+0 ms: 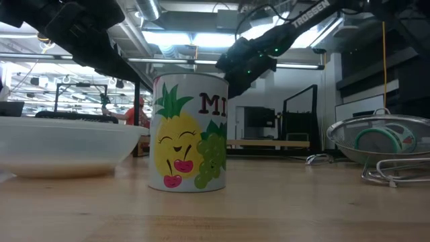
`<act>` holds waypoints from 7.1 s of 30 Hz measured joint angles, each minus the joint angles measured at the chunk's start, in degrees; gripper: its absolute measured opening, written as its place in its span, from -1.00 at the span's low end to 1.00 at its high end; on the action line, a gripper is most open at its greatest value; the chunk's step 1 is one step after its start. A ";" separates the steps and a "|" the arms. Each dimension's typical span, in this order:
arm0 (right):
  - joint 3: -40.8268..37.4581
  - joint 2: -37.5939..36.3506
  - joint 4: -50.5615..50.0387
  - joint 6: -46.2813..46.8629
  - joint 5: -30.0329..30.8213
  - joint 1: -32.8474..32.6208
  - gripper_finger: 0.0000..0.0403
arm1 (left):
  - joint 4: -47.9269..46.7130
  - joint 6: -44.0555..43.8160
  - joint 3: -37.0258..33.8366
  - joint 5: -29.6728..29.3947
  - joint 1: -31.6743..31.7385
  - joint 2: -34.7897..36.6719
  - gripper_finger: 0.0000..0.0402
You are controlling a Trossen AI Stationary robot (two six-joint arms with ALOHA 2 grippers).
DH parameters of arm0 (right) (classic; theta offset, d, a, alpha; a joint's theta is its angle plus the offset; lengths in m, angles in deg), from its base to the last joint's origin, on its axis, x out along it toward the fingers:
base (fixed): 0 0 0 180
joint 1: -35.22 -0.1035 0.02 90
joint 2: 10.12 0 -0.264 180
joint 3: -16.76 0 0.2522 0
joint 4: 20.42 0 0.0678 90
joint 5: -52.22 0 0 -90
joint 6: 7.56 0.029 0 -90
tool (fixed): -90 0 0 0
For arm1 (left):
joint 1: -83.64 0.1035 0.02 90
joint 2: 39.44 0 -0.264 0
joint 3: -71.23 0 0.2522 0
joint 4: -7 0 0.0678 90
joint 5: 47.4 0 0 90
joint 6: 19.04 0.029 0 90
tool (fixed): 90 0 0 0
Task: Pick and place cans onto a shelf
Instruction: Put the pink diced tomato can on the shelf, then put the blue tuna fish can on the shelf
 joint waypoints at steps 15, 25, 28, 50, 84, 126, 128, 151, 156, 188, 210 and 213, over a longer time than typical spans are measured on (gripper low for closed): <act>0.95 2.61 -4.86 -2.53 0.21 1.13 -0.99 | -0.01 0.00 0.00 -0.09 0.02 0.01 -0.65; 0.93 4.35 -4.81 -2.52 -0.11 1.09 -0.98 | -0.01 0.00 0.00 -0.09 0.02 -0.01 -0.63; 0.93 4.35 -4.83 -2.51 -0.08 1.09 -0.96 | -0.01 0.00 0.00 -0.09 0.01 -0.01 -0.65; 0.93 4.48 -4.52 -2.51 0.35 1.11 -0.82 | -0.03 0.00 0.00 -0.07 0.00 -0.01 -0.62; 9.54 4.50 -14.72 -2.51 -1.88 0.83 -0.41 | -0.03 -0.01 0.00 -0.07 0.01 -0.01 -0.65; 15.13 -12.34 -60.73 6.46 -1.40 -18.27 -0.41 | -0.16 -0.02 0.00 -0.04 0.01 0.00 -0.65; 8.92 -16.31 -56.07 8.28 -1.36 -18.34 -0.41 | -0.15 -0.01 0.00 -0.04 0.00 0.00 -0.65; -41.47 -48.60 -4.35 26.15 0.41 -18.32 -0.41 | 6.10 0.00 0.00 -2.66 0.02 -0.01 -0.65; -45.91 -48.59 1.52 26.27 0.22 -18.32 -0.41 | 10.91 2.62 0.41 -7.91 1.32 0.08 -0.64; -48.09 -48.54 3.76 25.85 0.19 -18.32 -0.41 | -21.58 16.11 36.11 -7.47 24.47 0.17 -0.35; -48.09 -48.52 3.72 25.93 0.19 -18.30 -0.41 | -46.92 -18.20 36.28 27.73 19.51 -2.31 -0.35; -48.09 -48.52 3.72 26.06 0.19 -18.30 -0.41 | -53.10 -25.64 36.28 27.16 15.01 -4.16 -0.35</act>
